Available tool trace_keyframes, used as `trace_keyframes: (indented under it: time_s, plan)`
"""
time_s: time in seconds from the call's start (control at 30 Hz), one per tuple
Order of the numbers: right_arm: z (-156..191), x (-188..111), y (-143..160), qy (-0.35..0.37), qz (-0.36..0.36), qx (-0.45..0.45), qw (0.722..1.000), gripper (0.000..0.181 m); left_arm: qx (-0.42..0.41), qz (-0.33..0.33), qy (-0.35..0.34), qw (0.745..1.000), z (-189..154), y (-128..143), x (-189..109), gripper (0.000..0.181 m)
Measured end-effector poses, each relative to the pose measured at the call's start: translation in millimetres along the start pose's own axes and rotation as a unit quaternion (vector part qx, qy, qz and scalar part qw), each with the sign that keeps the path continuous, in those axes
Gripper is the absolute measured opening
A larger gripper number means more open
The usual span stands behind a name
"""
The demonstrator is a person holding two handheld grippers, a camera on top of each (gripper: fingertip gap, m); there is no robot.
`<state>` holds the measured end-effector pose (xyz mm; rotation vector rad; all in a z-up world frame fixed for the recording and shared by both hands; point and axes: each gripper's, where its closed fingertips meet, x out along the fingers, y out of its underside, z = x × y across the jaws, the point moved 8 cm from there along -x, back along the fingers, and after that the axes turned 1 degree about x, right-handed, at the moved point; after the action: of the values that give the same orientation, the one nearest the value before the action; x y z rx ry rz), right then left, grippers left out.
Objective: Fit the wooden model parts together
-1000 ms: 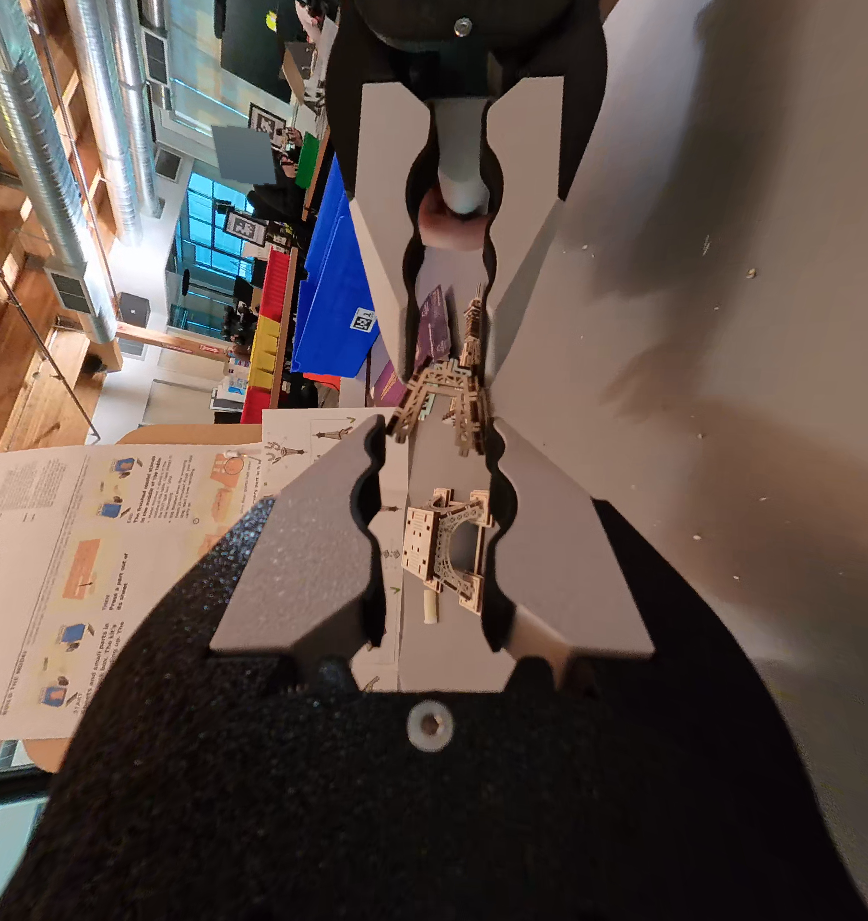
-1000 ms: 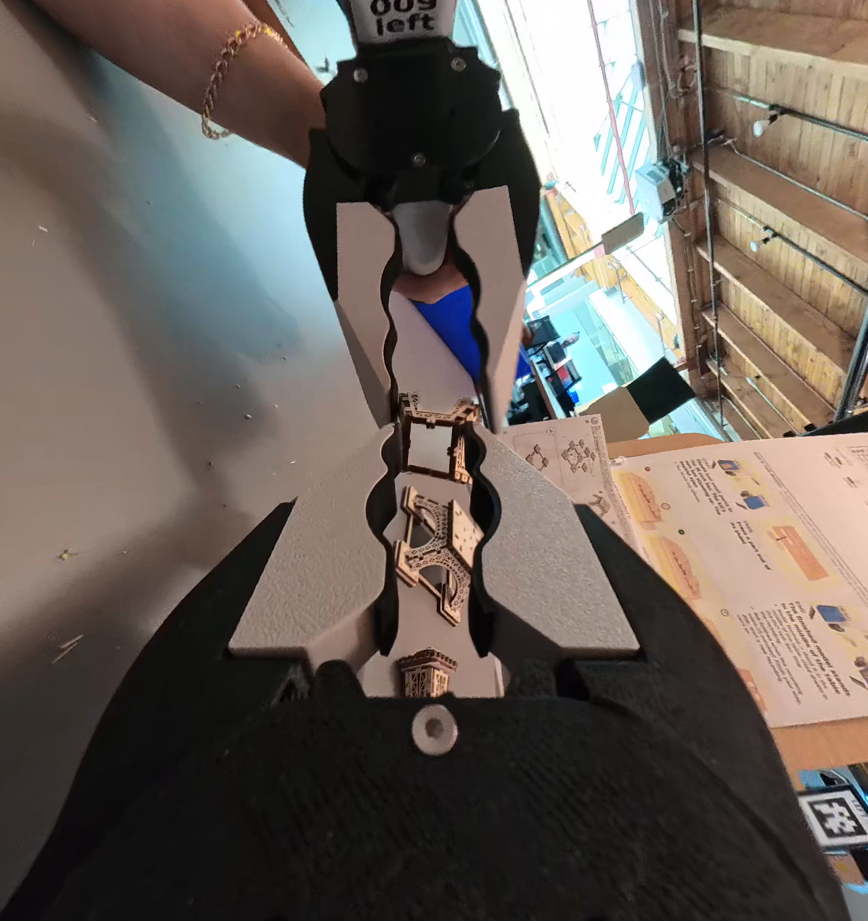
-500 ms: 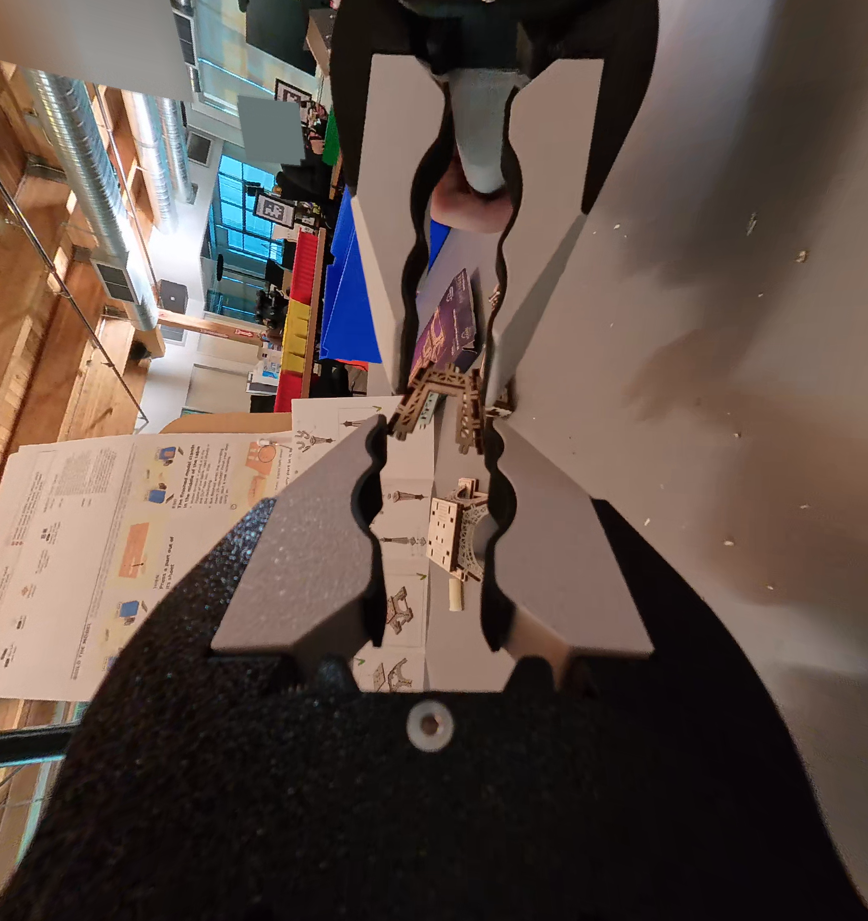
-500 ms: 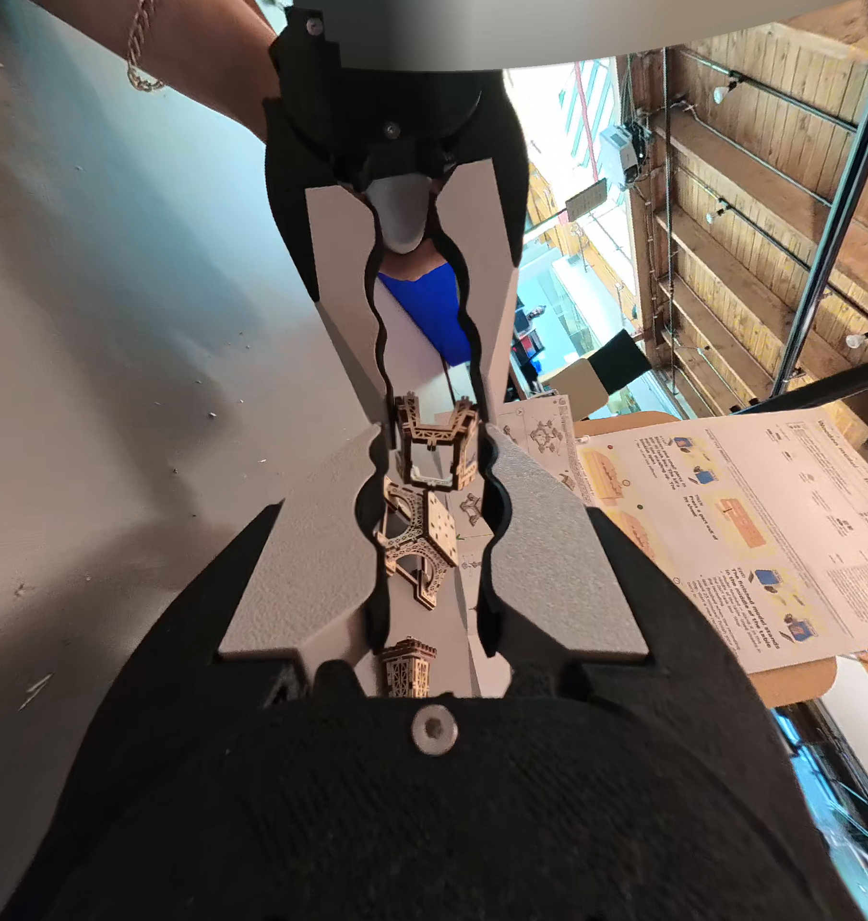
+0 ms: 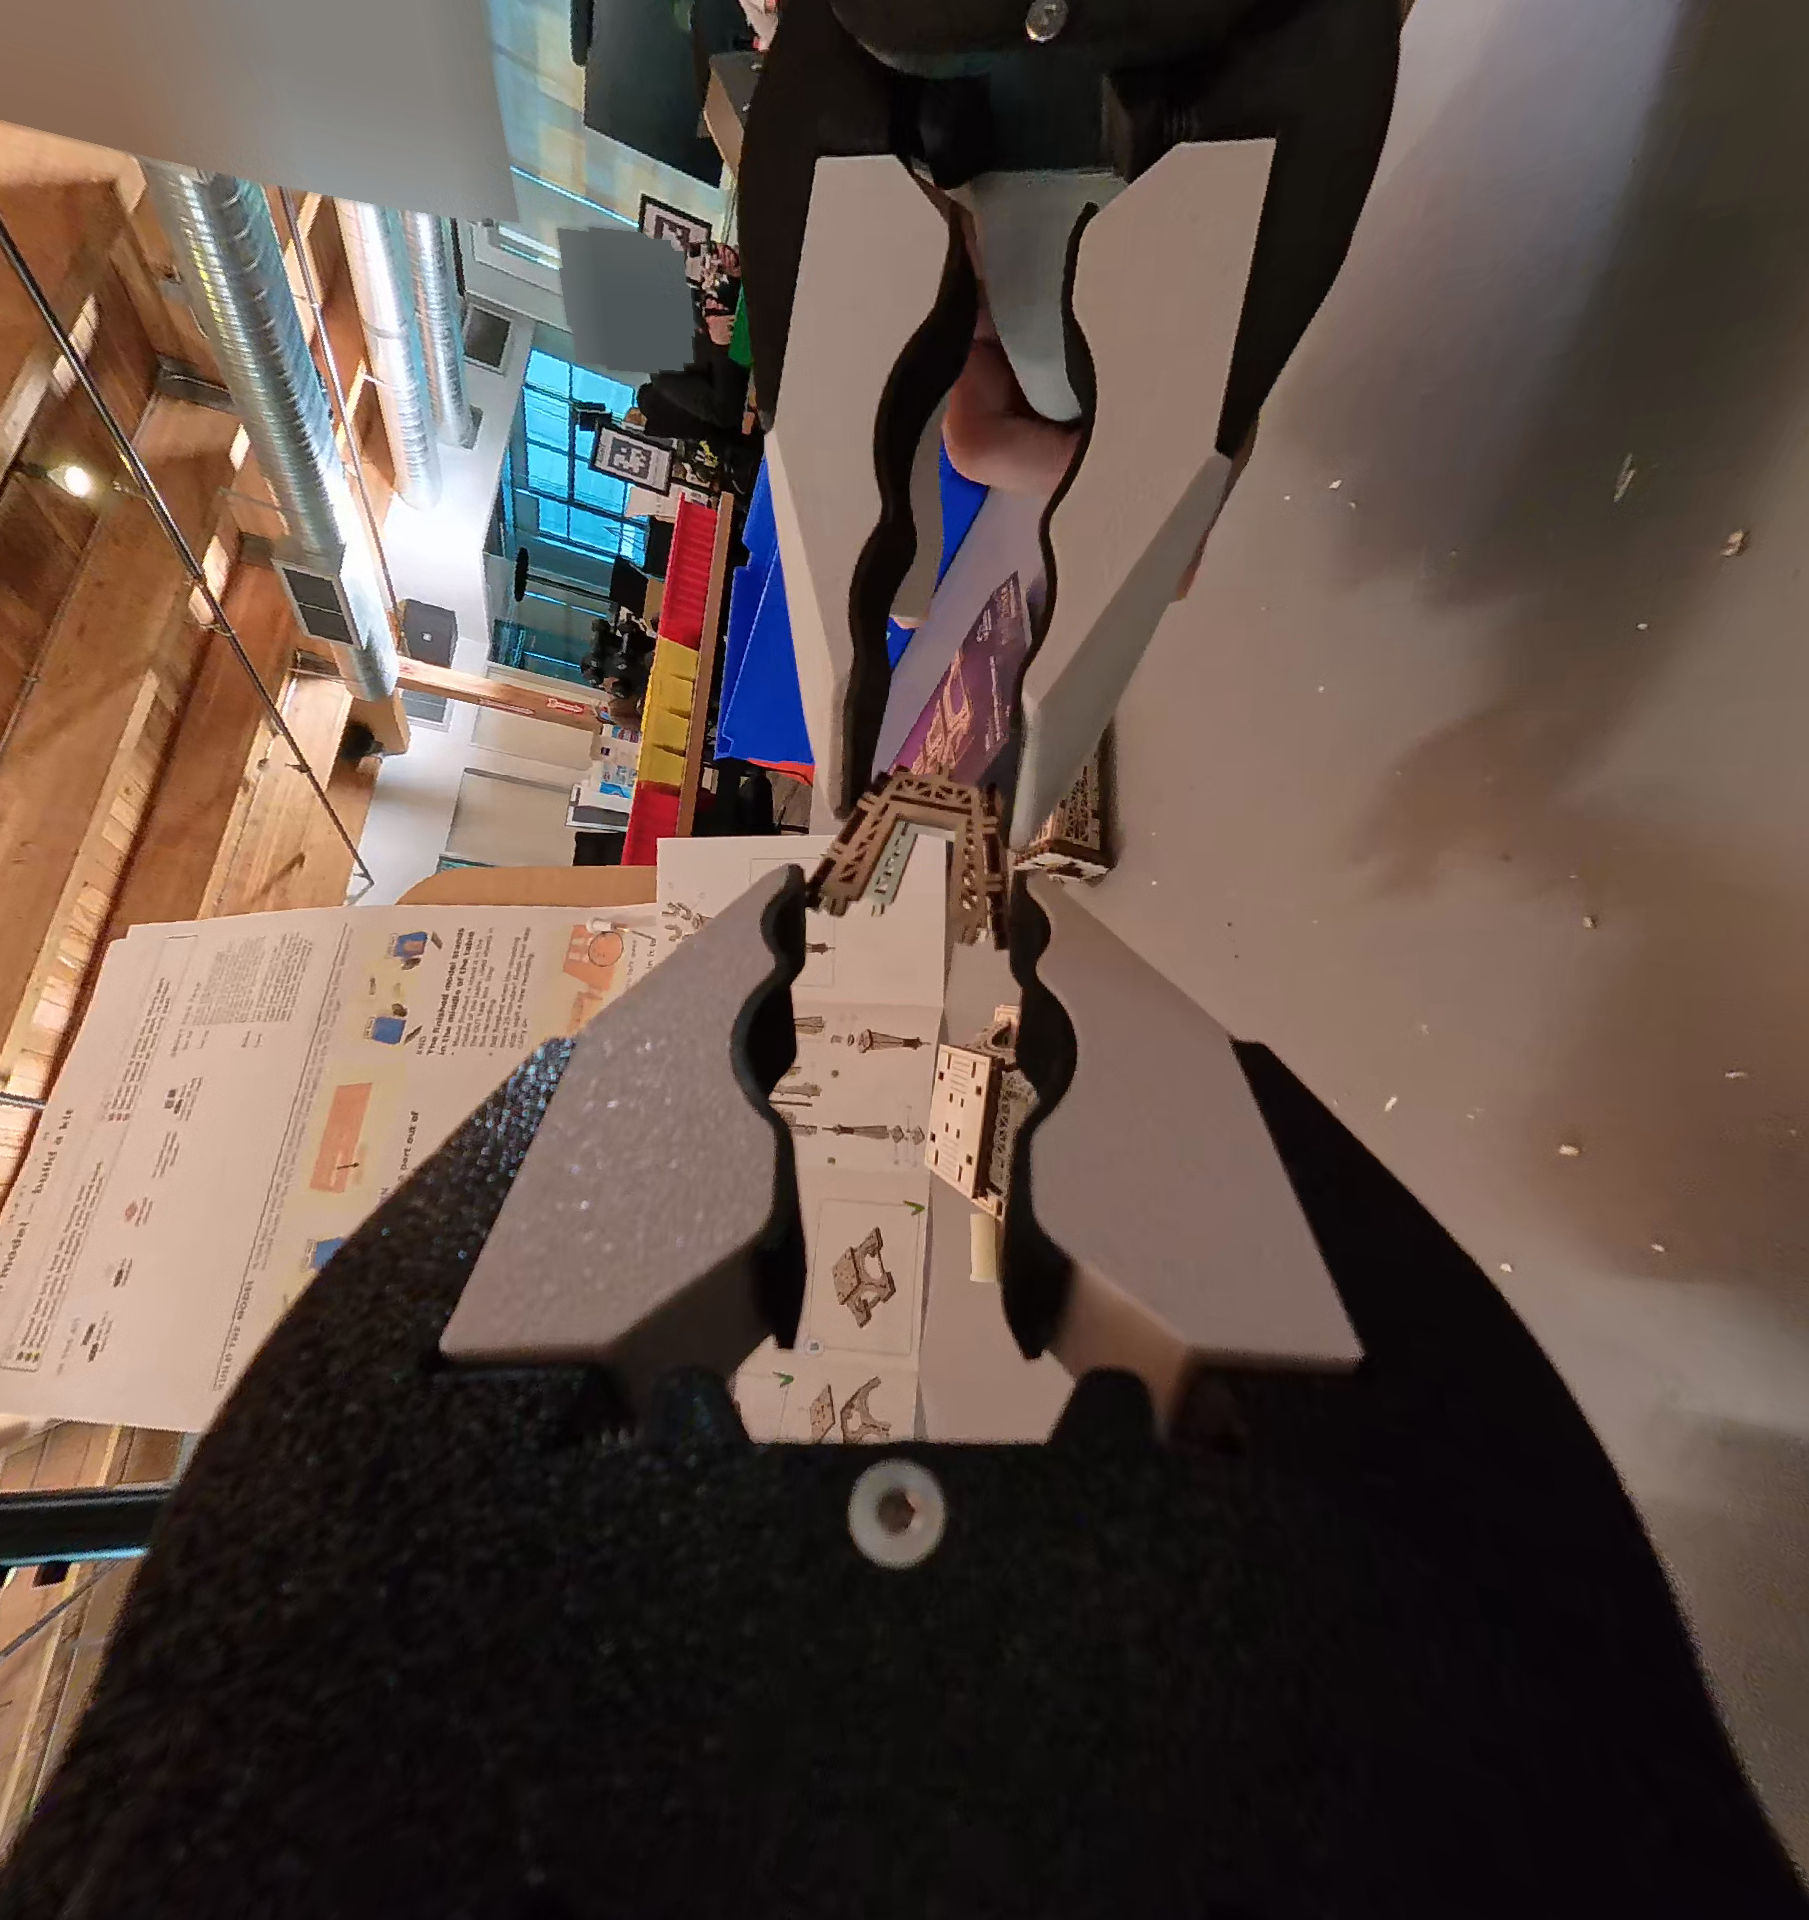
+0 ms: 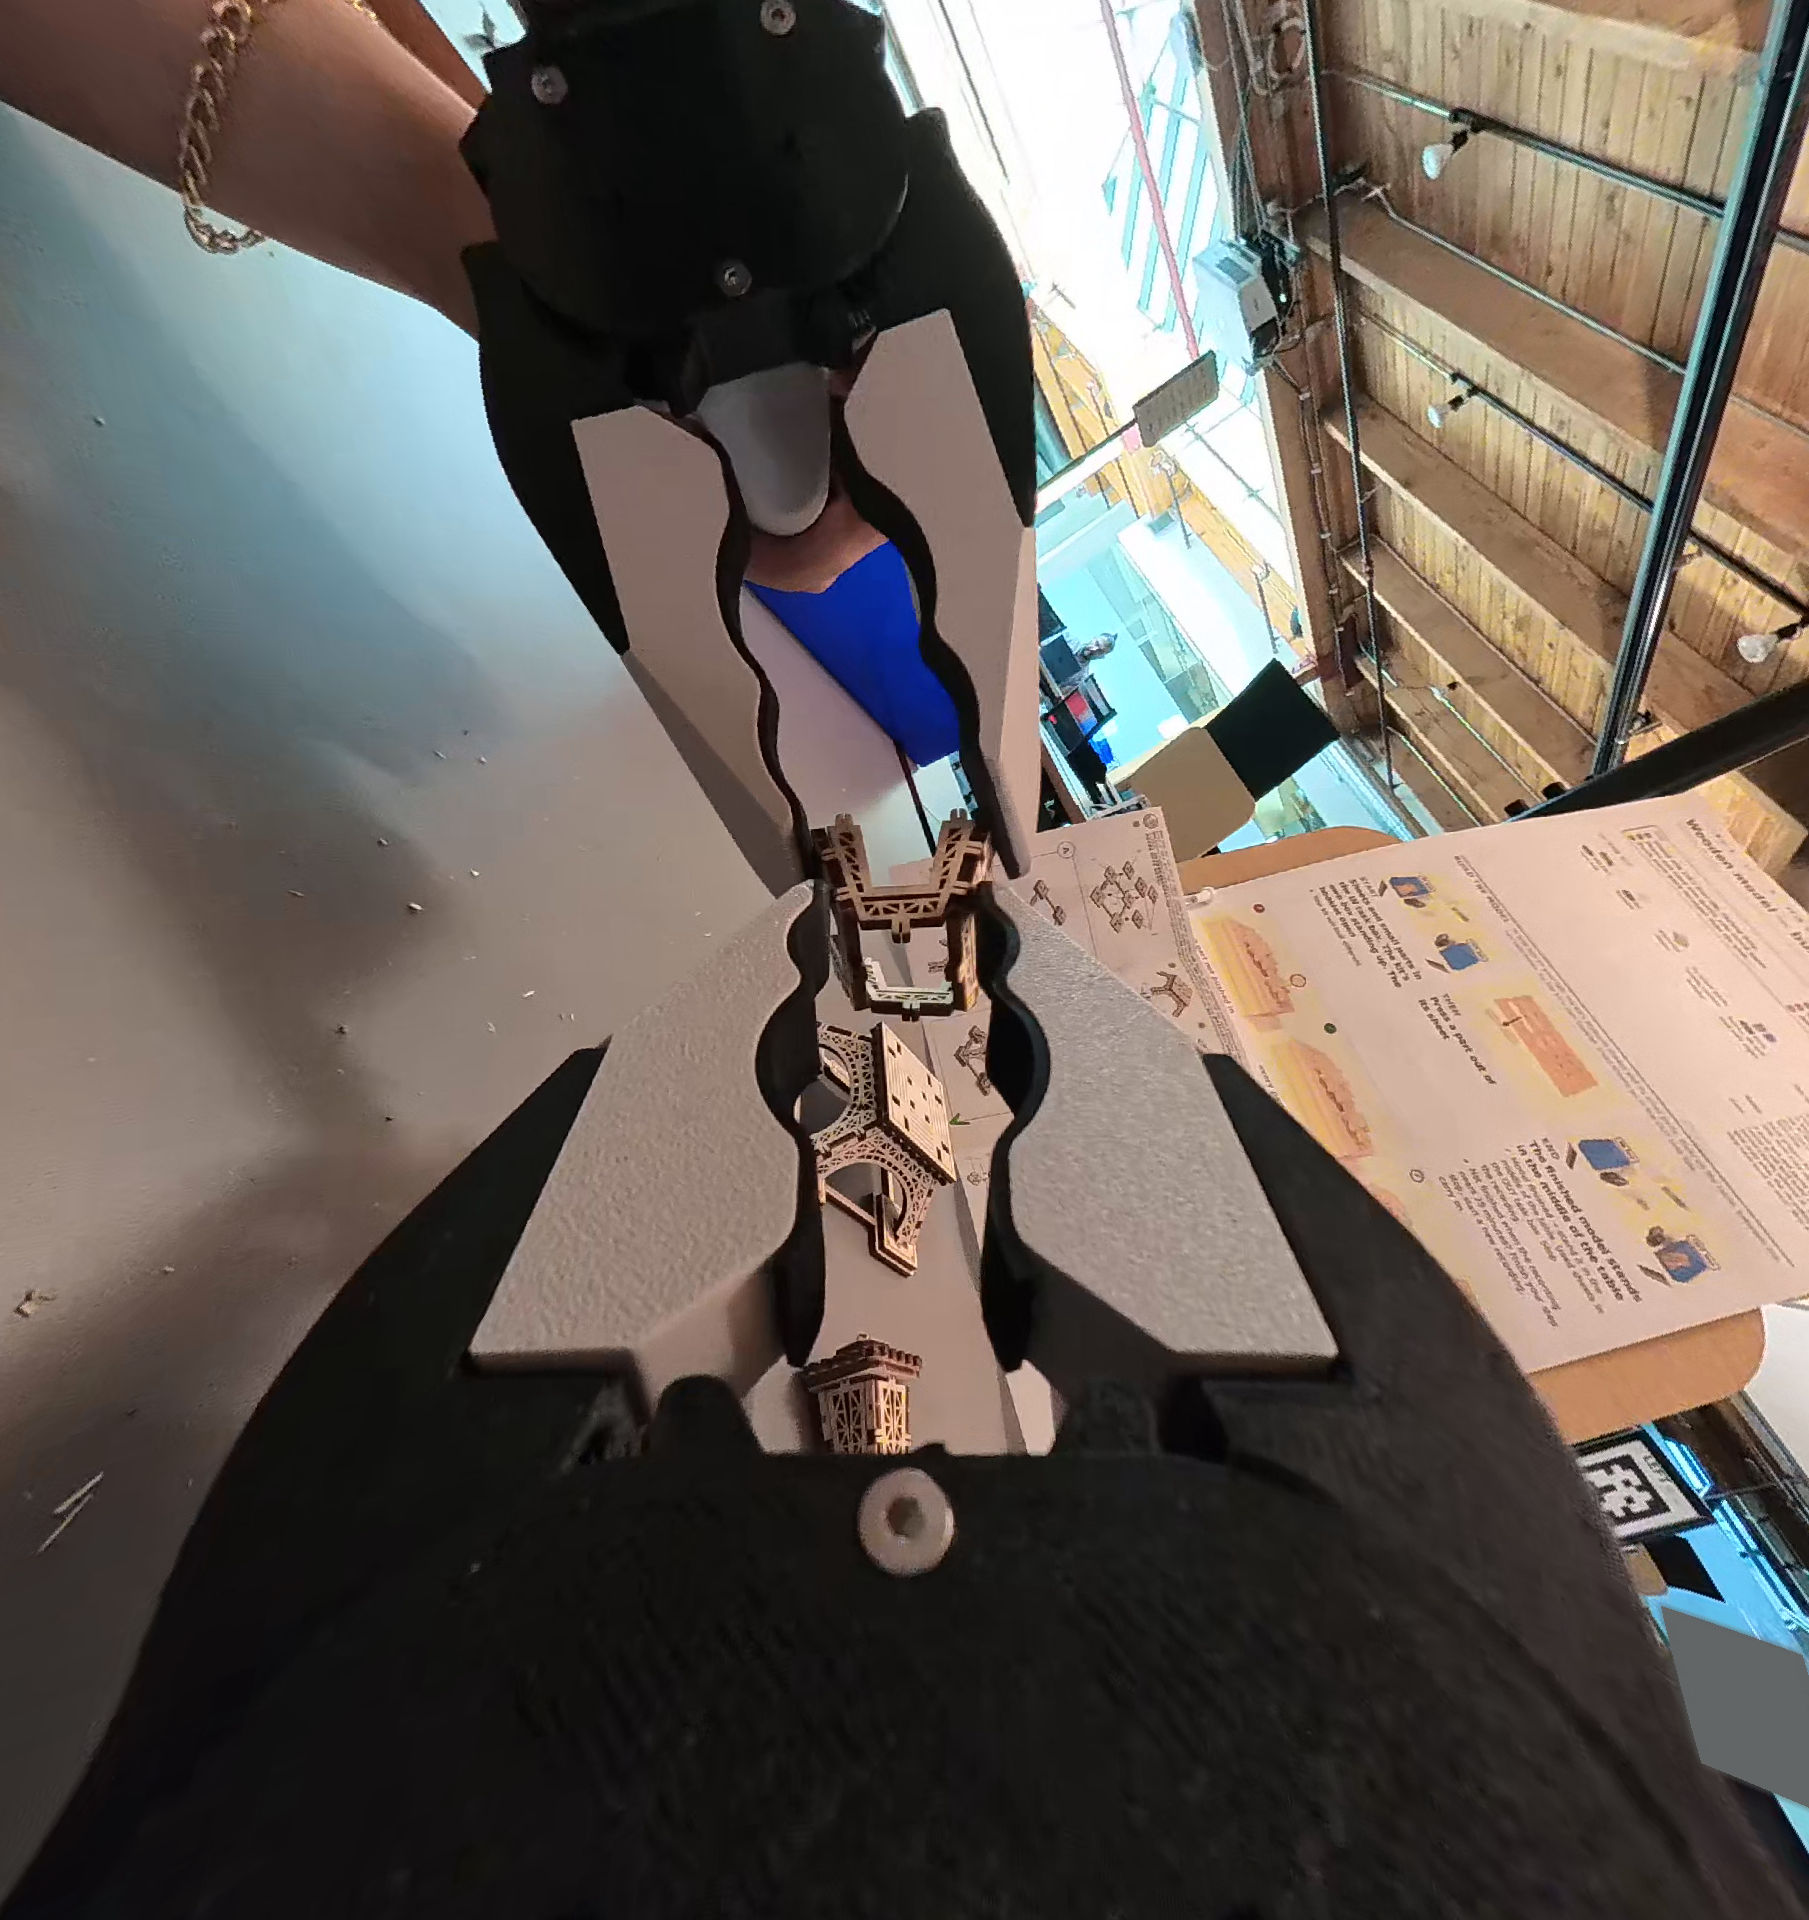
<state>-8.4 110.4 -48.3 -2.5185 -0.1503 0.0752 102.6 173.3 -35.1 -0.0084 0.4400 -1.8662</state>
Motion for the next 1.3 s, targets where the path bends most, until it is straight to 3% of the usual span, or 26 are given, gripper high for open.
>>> trace_keyframes:
  time_s: [0.03, 0.43, 0.6, 0.7, 0.83, 0.93, 1.3]
  plan:
    - [0, 0, 0, 0.002, -0.001, -0.001, 1.000, 0.025, 0.001, 0.001, 0.001, 1.000, 0, 0, 0, 0.036]
    - [-4, 2, -1, -0.038, 0.001, 0.032, 0.999, 0.024, -0.001, -0.002, 0.010, 1.000, -1, -1, 1, 0.035]
    - [-10, -2, 0, -0.020, -0.032, 0.073, 0.997, 0.024, 0.067, 0.028, -0.049, 0.996, -1, 2, 4, 0.036]
    - [-28, -5, 1, -0.017, -0.078, 0.249, 0.965, 0.036, 0.125, 0.046, -0.101, 0.986, 1, 3, 3, 0.036]
    - [-42, -3, 14, -0.016, -0.092, 0.420, 0.903, 0.067, 0.155, 0.040, -0.154, 0.975, 5, -3, 0, 0.036]
    - [-41, 0, 19, -0.028, -0.103, 0.494, 0.863, 0.062, 0.172, 0.040, -0.165, 0.970, 5, -7, 0, 0.036]
    - [-35, 1, 9, -0.007, -0.115, 0.449, 0.886, 0.036, 0.211, 0.045, -0.182, 0.959, 3, -12, 1, 0.037]
